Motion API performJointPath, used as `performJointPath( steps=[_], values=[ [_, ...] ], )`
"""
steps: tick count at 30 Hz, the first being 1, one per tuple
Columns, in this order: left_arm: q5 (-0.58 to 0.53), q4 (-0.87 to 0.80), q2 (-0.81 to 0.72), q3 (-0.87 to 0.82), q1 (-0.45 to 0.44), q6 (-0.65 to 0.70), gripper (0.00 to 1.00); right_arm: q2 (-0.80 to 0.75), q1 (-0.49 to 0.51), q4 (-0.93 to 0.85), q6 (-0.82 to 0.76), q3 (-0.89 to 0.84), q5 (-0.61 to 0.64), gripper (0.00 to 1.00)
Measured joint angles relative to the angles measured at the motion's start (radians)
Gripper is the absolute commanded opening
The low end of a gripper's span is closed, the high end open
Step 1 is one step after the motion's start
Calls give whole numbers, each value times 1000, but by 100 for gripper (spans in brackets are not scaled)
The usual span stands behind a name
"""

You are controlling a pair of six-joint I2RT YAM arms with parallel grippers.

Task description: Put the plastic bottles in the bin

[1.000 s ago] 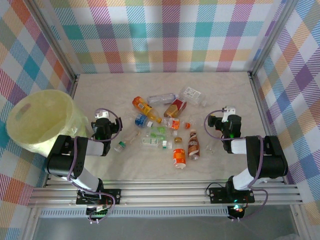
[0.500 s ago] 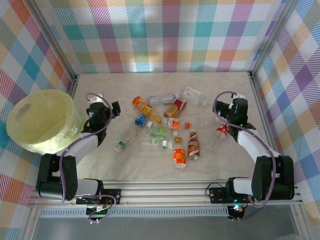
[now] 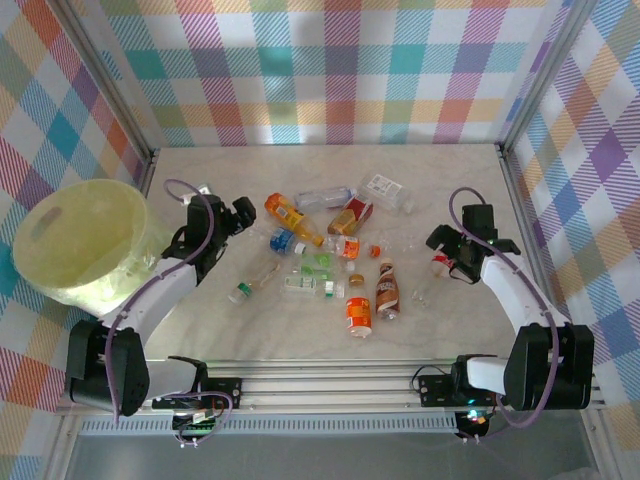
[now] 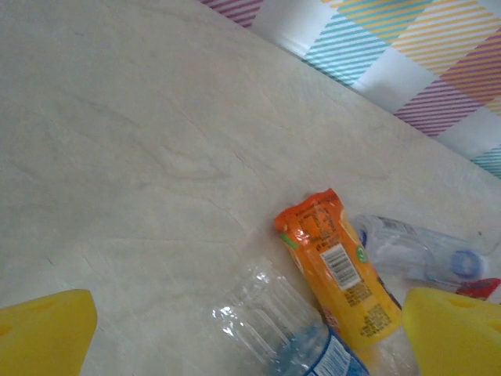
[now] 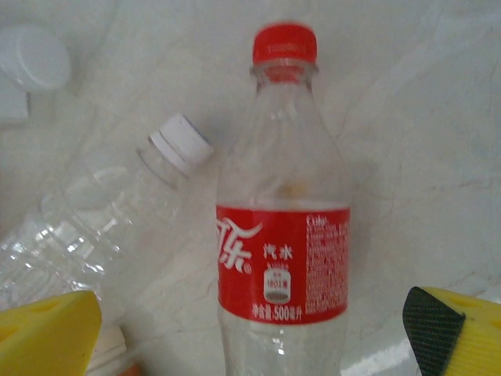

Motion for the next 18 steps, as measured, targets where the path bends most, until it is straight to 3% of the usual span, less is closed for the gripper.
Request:
performJointPath(
  steps=[10, 18],
  values=[
    [132, -59, -3, 9, -35, -102, 100, 60, 0, -6, 8, -63, -106, 95],
    [189, -39, 1, 12, -106, -120, 100, 110, 1, 45, 7, -119, -114, 91]
  ],
)
